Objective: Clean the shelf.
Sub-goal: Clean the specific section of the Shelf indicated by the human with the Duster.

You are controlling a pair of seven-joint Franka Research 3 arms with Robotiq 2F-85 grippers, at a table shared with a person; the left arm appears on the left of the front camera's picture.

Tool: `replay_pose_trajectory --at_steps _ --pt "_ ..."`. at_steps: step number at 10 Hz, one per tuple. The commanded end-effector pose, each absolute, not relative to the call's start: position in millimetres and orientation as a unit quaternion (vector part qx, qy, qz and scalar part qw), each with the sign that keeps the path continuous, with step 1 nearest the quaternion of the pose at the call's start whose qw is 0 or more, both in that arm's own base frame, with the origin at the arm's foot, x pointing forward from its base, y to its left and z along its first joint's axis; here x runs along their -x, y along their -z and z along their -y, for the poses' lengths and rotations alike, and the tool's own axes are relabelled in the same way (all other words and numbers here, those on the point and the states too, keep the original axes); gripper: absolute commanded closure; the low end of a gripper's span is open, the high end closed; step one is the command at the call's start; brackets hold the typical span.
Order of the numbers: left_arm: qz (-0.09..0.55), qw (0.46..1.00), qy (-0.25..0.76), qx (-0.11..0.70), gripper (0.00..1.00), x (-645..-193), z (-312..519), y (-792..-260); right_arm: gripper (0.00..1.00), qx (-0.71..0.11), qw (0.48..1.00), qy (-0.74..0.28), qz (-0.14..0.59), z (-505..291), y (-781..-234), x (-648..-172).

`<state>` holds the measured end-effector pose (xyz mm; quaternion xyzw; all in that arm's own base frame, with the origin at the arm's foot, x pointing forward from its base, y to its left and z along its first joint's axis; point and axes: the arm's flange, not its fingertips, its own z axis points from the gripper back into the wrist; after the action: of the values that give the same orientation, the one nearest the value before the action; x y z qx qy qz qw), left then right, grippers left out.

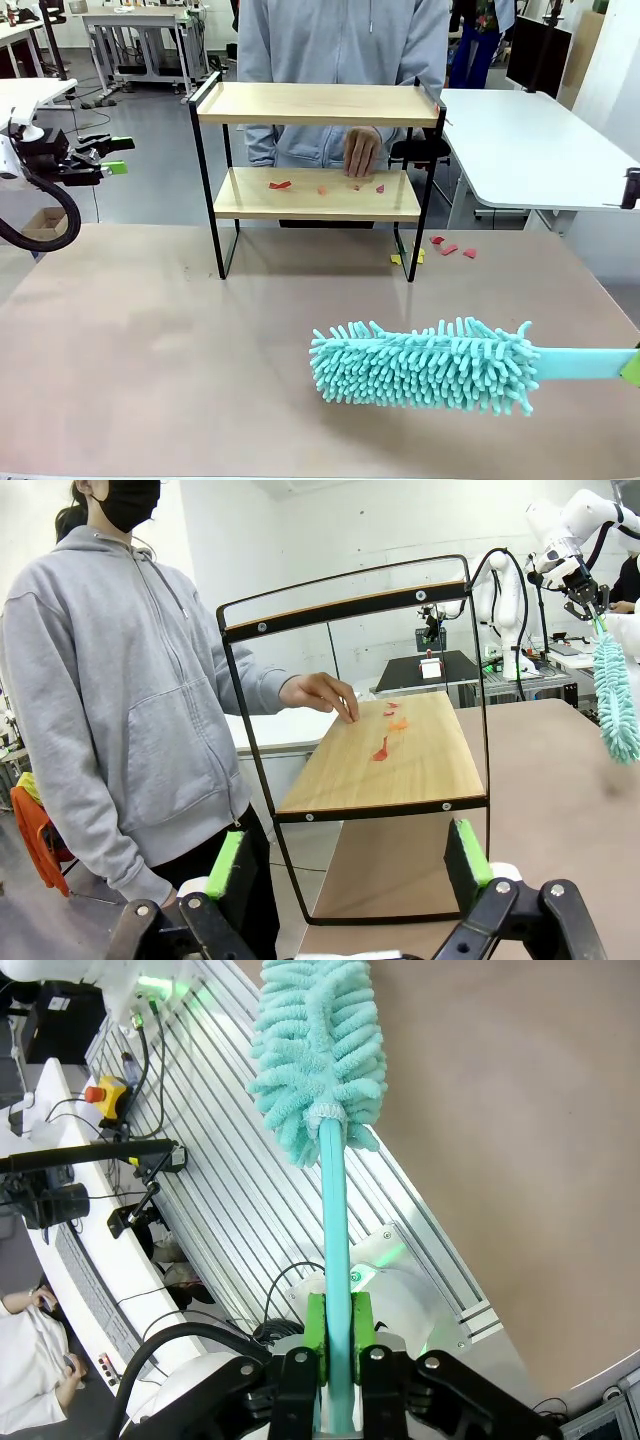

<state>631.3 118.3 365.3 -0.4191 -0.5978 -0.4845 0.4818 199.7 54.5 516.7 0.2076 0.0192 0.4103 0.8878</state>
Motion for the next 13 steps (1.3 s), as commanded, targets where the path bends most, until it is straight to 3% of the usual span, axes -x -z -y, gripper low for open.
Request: replay_pose_trajectory --at_steps 1,11,13 --pt "0.594 0.482 0.488 0.419 0.00 -629 -118 -367 0.87 -0.207 0.889 -0.407 -0.018 -55 -517 -200" --pt "0.594 0.482 0.488 0.419 0.00 -629 -118 -367 0.87 -0.208 0.888 -0.410 -0.019 -54 -517 -200" --pt "0.594 0.482 0.488 0.419 0.00 -629 -118 -367 0.87 -0.251 0.897 -0.360 0.046 -88 -533 -208"
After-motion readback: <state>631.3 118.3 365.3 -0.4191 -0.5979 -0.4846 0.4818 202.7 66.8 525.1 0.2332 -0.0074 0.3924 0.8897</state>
